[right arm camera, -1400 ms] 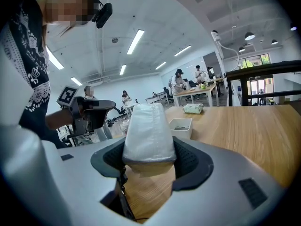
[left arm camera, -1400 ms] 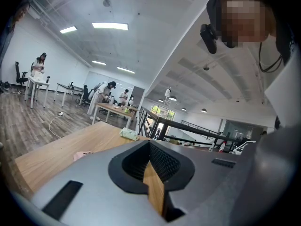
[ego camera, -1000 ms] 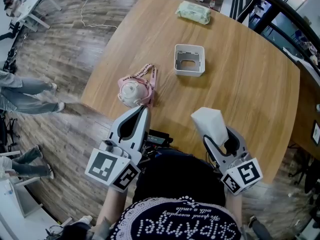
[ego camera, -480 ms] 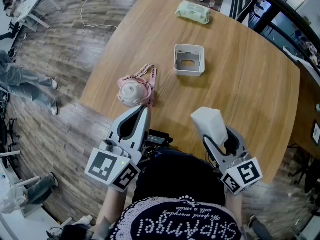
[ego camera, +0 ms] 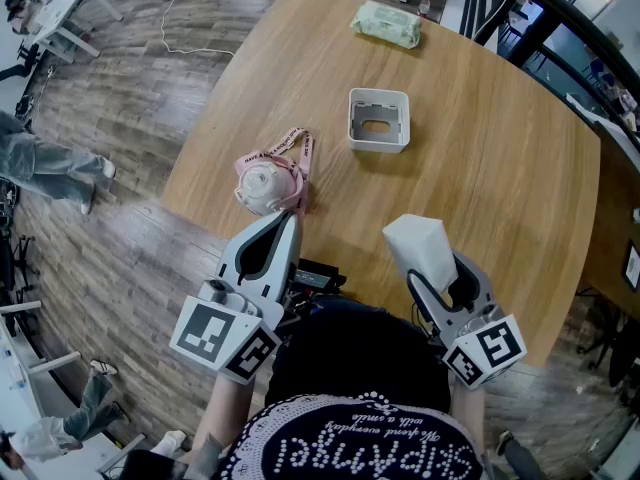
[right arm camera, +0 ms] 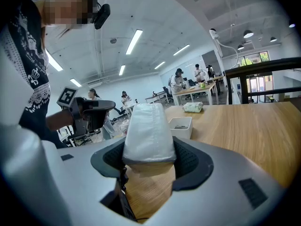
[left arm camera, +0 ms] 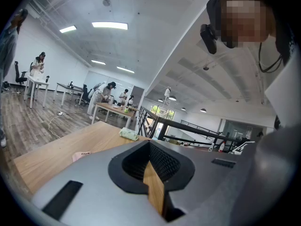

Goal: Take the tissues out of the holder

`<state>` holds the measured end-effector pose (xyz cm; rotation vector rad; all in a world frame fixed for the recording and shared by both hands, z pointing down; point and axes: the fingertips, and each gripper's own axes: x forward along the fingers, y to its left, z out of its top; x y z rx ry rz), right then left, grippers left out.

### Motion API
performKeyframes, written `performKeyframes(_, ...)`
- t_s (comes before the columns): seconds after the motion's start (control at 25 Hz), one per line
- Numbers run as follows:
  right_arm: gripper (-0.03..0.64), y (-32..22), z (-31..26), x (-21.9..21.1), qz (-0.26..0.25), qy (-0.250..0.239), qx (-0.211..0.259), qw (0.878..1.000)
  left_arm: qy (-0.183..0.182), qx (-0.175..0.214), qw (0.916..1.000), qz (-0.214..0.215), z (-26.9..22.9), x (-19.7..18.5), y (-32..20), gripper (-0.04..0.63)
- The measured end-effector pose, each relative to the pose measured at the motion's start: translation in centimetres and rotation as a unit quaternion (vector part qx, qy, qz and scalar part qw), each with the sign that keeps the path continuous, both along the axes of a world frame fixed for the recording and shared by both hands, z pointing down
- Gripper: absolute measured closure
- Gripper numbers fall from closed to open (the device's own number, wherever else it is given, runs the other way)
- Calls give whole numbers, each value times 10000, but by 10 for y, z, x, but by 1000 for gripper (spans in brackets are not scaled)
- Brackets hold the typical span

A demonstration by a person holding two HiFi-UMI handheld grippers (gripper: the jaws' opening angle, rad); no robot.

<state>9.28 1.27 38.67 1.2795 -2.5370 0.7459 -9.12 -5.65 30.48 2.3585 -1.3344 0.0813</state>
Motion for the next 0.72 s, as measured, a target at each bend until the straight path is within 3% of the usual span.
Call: performKeyframes(0.72, 345, 2, -1, -1, 1, 54, -13, 10000, 19, 25, 10000, -42, -2, -4, 2, 591)
